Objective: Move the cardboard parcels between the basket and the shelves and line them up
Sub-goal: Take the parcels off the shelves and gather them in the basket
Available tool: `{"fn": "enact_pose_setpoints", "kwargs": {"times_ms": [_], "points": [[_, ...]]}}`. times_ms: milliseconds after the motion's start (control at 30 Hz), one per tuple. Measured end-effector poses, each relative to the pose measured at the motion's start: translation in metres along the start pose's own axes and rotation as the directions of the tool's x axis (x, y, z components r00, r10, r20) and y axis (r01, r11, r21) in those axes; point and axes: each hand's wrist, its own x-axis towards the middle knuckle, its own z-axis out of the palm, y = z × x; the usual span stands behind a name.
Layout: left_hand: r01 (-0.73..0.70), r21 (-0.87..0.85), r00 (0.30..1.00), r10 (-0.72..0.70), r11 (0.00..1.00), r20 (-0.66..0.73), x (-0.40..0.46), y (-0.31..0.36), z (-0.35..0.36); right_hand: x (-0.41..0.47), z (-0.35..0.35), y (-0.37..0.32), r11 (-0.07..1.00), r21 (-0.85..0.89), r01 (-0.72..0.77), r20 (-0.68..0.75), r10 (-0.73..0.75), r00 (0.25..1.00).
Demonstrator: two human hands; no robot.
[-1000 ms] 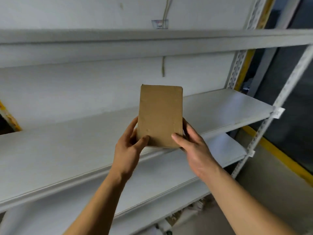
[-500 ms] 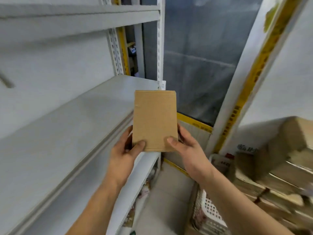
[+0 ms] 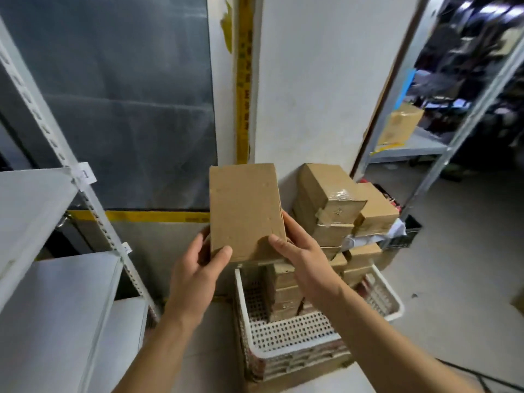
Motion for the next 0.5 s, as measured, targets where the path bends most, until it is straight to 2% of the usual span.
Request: {"fn": "enact_pose_setpoints", "kwargs": {"times_ms": [133,233,400,500], "points": [[-0.041,-0.084,0.995,0.049,0.996,0.090,0.033,0.017,0.054,0.007,-0.053,-0.024,0.998,-0.011,0.063,-0.115,-0.064,0.991],[-0.091,-0.085,0.988,0.100,0.992,0.116,0.059,0.032,0.098,0.021,-0.094,-0.041,0.994,-0.034,0.107,-0.185,-0.112,0.976],[-0.180,0.043,0.980,0.176,0.983,0.096,0.107,0.049,0.165,0.059,-0.163,-0.063,0.988,-0.078,0.132,-0.222,-0.146,0.964],[-0.173,0.106,0.984,0.167,0.979,0.062,0.136,0.060,0.207,0.085,-0.205,-0.073,0.990,-0.081,0.112,-0.238,-0.128,0.963]]}}
